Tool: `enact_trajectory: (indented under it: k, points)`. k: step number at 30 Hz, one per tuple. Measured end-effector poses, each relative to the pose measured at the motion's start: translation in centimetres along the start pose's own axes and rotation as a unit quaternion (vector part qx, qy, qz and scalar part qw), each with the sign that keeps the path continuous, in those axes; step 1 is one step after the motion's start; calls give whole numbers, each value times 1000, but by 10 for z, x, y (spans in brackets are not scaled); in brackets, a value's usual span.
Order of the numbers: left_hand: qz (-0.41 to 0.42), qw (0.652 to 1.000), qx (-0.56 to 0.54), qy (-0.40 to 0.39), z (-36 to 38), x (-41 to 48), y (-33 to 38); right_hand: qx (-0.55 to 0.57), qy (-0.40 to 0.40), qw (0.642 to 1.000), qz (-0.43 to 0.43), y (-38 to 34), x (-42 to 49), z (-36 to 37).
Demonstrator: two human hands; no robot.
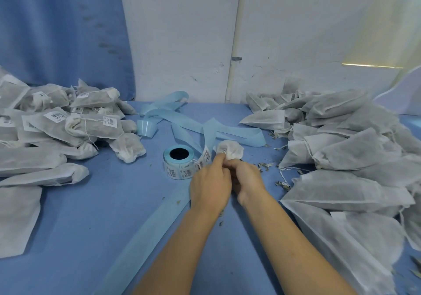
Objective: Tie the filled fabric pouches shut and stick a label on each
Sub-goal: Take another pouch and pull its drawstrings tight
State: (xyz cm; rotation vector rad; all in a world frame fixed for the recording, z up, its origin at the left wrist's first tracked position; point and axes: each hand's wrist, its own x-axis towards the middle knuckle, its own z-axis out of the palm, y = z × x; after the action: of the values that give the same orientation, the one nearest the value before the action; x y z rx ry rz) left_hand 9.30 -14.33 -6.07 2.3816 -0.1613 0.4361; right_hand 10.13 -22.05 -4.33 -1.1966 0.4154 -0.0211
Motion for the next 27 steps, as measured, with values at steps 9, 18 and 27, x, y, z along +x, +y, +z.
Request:
enact_trajectory:
  k: [9, 18, 27]
  points:
    - [-56, 983, -176, 7, -2, -7, -4, 59, -62, 995, -42, 8, 3, -6]
    - [-16, 996, -75, 55, -6, -9, -5, 154, -142, 977, -43, 8, 10, -25]
    - [29, 999, 18, 31, -6, -8, -6, -288, 63, 908, -299, 10, 5, -20]
